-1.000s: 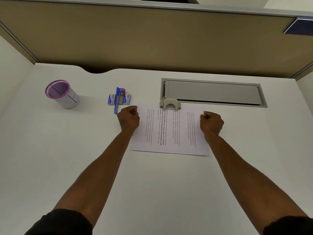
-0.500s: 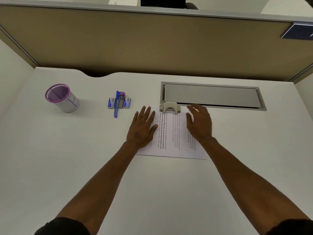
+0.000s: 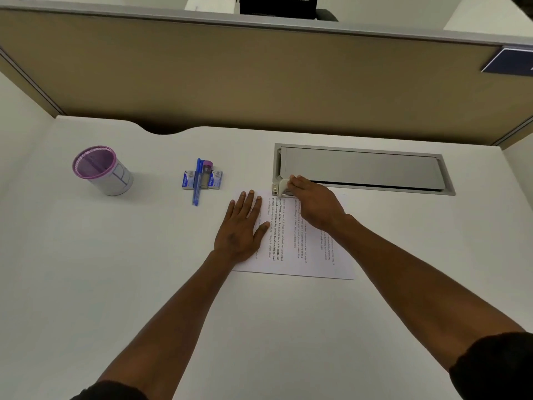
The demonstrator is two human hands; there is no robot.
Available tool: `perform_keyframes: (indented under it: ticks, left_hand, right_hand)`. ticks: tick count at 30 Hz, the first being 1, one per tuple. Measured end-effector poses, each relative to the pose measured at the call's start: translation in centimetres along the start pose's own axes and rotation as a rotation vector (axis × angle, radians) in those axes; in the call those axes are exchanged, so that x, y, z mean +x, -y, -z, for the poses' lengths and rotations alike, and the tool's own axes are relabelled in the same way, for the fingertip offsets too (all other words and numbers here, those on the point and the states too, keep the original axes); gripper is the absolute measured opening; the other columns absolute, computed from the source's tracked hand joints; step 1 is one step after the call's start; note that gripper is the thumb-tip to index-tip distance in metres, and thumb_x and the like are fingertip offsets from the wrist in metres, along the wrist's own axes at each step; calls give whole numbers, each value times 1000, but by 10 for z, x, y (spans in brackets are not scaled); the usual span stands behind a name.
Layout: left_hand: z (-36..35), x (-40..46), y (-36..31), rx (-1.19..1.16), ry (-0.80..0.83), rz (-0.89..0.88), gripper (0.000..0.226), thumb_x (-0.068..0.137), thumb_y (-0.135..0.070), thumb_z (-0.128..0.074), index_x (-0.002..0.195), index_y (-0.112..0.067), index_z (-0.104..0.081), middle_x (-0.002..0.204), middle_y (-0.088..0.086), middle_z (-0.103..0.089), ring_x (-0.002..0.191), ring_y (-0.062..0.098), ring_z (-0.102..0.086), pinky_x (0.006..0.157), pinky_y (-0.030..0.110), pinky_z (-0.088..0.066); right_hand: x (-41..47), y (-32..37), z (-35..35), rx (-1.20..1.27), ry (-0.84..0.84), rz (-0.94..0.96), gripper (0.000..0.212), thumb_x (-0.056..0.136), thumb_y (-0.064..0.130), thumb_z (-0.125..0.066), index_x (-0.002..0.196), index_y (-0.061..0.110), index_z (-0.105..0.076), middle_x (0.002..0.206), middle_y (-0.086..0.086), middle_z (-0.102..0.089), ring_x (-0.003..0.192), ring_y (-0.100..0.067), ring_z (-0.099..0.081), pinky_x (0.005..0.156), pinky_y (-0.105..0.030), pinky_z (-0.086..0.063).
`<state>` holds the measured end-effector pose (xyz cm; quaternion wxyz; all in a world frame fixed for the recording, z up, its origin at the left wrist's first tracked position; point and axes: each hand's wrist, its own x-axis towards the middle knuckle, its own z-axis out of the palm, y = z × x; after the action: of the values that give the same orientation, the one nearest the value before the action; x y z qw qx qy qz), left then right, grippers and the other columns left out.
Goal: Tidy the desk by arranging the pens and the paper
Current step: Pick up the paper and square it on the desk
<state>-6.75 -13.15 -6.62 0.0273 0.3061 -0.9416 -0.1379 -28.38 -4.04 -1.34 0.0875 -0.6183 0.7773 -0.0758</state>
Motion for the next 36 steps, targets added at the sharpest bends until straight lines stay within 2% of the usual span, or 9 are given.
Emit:
perform_keyframes:
  ticks: [11, 20, 22, 24, 27, 31, 36]
  left_hand:
    - [-4, 1, 0, 2, -4, 9, 72, 97, -61, -13, 155, -22, 6, 164, 1, 10, 150, 17, 13, 123, 41, 0]
    - [-9, 2, 2, -1, -18, 5, 73, 97, -62, -12, 155, -23, 6, 164, 1, 10, 150, 17, 12, 123, 42, -1]
    - [-9, 3, 3, 4, -21, 4, 72, 97, -62, -13, 155, -23, 6, 164, 0, 10, 150, 17, 13, 123, 41, -1]
    - [-10, 3, 4, 11, -24, 5, 72, 97, -62, -14, 155, -23, 6, 164, 0, 10, 150, 17, 13, 123, 40, 0]
    - [-12, 3, 4, 11, -36, 5, 72, 98, -61, -15, 155, -23, 6, 164, -1, 10, 150, 16, 13, 123, 40, 1]
    - [-12, 4, 4, 8, -23, 12, 73, 97, -63, -13, 155, -24, 8, 164, -1, 12, 150, 16, 14, 123, 40, 2]
    - [-11, 3, 3, 15, -17, 17, 72, 97, -63, -13, 155, -24, 8, 163, -2, 13, 150, 16, 15, 123, 40, 1]
  right_hand:
    - [8, -7, -5, 18, 67, -18, 62, 95, 10, -53, 152, 20, -31, 161, 0, -24, 149, -17, -22, 119, -37, -20]
    - [12, -8, 0, -8, 86, 3, 56, 96, 16, -52, 150, 20, -36, 159, -2, -29, 146, -21, -30, 118, -41, -26]
    - [14, -6, 1, 21, 74, -12, 52, 96, 16, -52, 147, 20, -43, 155, -4, -40, 137, -25, -45, 112, -41, -36]
    - [18, -4, 4, 67, 60, -35, 45, 95, 17, -51, 139, 22, -52, 142, -5, -57, 115, -27, -60, 98, -41, -49]
    - [22, -3, 8, 64, 65, -11, 35, 95, 22, -53, 129, 24, -61, 124, -5, -68, 94, -27, -66, 81, -37, -54]
    - [20, -2, 12, 78, 65, -12, 32, 96, 25, -53, 127, 23, -62, 119, -6, -71, 90, -27, -67, 77, -34, -52]
    - [22, 3, 23, 43, 128, -25, 33, 92, 24, -62, 125, 21, -63, 116, -7, -71, 92, -27, -65, 82, -38, -55]
